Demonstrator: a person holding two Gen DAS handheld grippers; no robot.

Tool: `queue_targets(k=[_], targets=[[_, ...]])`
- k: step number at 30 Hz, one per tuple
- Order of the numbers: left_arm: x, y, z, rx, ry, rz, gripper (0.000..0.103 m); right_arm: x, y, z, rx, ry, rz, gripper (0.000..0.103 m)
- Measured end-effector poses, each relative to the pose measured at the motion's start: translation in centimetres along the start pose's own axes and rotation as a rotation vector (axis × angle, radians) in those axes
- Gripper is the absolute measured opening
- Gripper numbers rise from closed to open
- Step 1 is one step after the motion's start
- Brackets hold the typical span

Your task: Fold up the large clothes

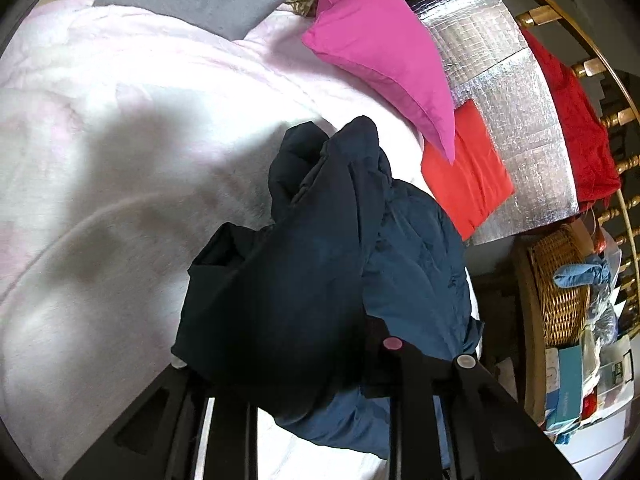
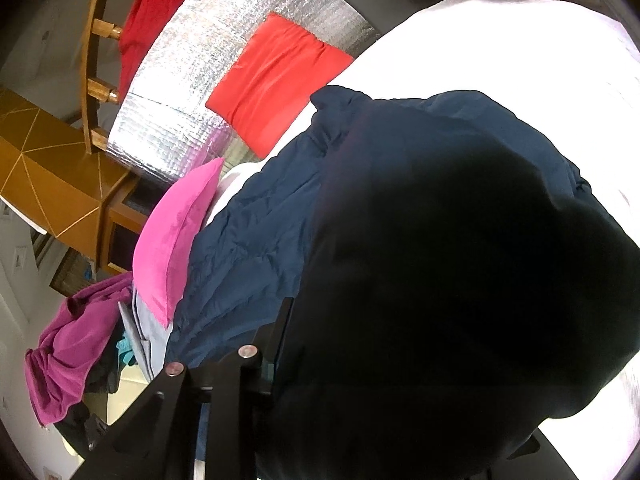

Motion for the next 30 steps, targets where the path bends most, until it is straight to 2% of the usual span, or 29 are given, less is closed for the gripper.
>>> queue_targets(k=[14,17,18,20,21,22,23,27,30], targets=[[-0.9,-0.4,-1.5,0.091,-0.022,0.058,0.024,-1.9,3.0,-3.2,0.015,-0.044,-0.014,0.032],[-0.9,-0.4,-0.2,0.157,-0.062,0.073,0.027,-1.9,3.7,-2.9,0.007,-0.064,-0.010,0.032],[-1.0,-0.4,0.6,0.203,-0.088,0.090,0.032,-1.9,4.1,-2.6,0.005,-0.083,-0.002,0.033],[-0.9,-0.4,1.2,0.253,-0.104,0.110,0.043,-1.7,4.7,-2.1,0.011,-0.121,0.038,0.041],[-0.8,-0.3,1.3,0.280,-0.108,0.115,0.052,-1.6,5.1,-2.1,0.010,-0.140,0.058,0.045],[-0.6,-0.3,1.3,0.300,-0.116,0.115,0.057,-1.5,5.5,-2.2,-0.002,-0.158,0.068,0.056],[-0.5,-0.2,1.3,0.307,-0.122,0.114,0.058,-1.3,6.0,-2.5,-0.004,-0.178,0.074,0.062],[-0.5,1.1,0.3,0.363,-0.126,0.170,0.060,-0.8,7.1,-4.0,0.008,-0.230,0.049,0.065],[-1.0,3.0,-1.7,0.425,-0.062,0.272,0.060,-0.5,8.1,-6.5,-0.027,-0.243,0.005,0.069]])
Point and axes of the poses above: each gripper's, at about its wrist camera, not at the fingertips, and z roughly the way its jaws point, y to its right, x to its top, the point moved 1 cm from there along z, roughly the way its jaws point, and after that the axes turned 8 degrees about -x, right-handed, at the moved point
